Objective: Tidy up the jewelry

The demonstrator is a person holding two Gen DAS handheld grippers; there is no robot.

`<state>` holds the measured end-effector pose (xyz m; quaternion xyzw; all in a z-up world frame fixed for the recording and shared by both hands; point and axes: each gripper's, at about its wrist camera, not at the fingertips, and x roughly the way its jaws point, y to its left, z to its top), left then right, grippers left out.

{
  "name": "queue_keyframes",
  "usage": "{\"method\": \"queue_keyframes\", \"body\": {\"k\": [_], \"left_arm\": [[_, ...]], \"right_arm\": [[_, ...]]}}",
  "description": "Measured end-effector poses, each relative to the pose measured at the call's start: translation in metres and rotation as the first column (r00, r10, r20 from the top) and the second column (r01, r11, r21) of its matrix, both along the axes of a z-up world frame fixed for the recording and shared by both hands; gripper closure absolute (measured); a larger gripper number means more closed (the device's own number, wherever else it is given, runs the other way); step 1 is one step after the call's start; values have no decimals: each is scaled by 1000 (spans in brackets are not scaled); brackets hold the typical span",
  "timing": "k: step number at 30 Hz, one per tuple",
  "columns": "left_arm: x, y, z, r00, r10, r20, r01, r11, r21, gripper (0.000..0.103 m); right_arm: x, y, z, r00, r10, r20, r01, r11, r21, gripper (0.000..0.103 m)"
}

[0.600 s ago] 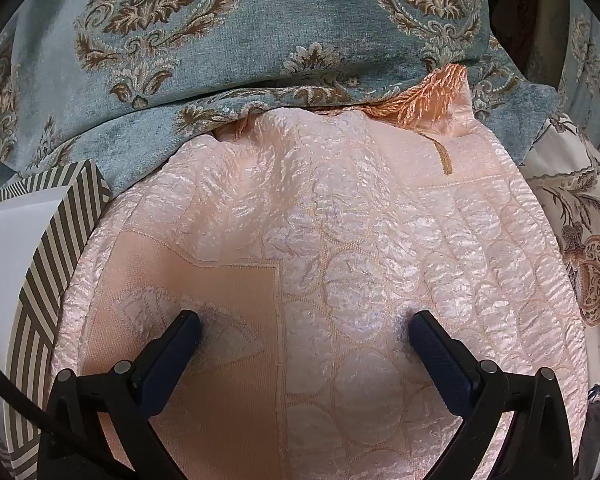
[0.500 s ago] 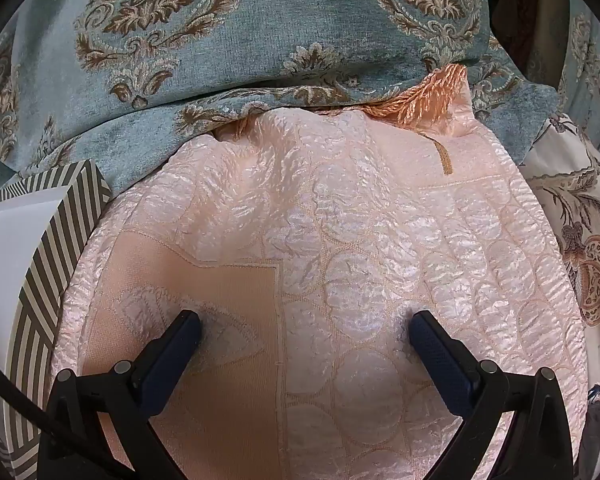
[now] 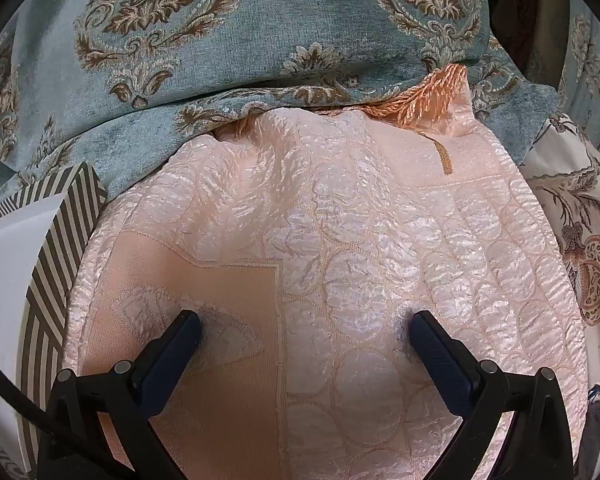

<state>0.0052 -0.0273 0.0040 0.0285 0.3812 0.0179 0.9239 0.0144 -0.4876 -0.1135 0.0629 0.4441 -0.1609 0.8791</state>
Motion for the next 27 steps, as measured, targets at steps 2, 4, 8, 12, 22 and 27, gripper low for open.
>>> {"method": "queue_keyframes", "body": {"k": [2,4,8,12,22,27], "left_arm": [[-7,5,-3,1000,-5,10,5,1000,-9,38],[-7,4,-3,1000,1,13,-1,1000,-10,38],[-8,7,-6,1000,20,7,-20,1000,-7,38],[-9,13,-10,999,47,-13,-47,999,10,38],[-24,24,7,995,96,12,-97,995,4,38],[-38,27,15,994,104,25,-103,993,-51,38]], "right_arm": [[0,0,0,1000,0,0,0,1000,0,0],[0,0,0,1000,0,0,0,1000,0,0],[0,0,0,1000,0,1,0,1000,0,0],[1,0,1,1000,0,-2,0,1000,-1,0],[-51,38,37,997,71,9,-70,997,-24,0],[-102,79,78,987,145,76,-151,985,80,0]]}}
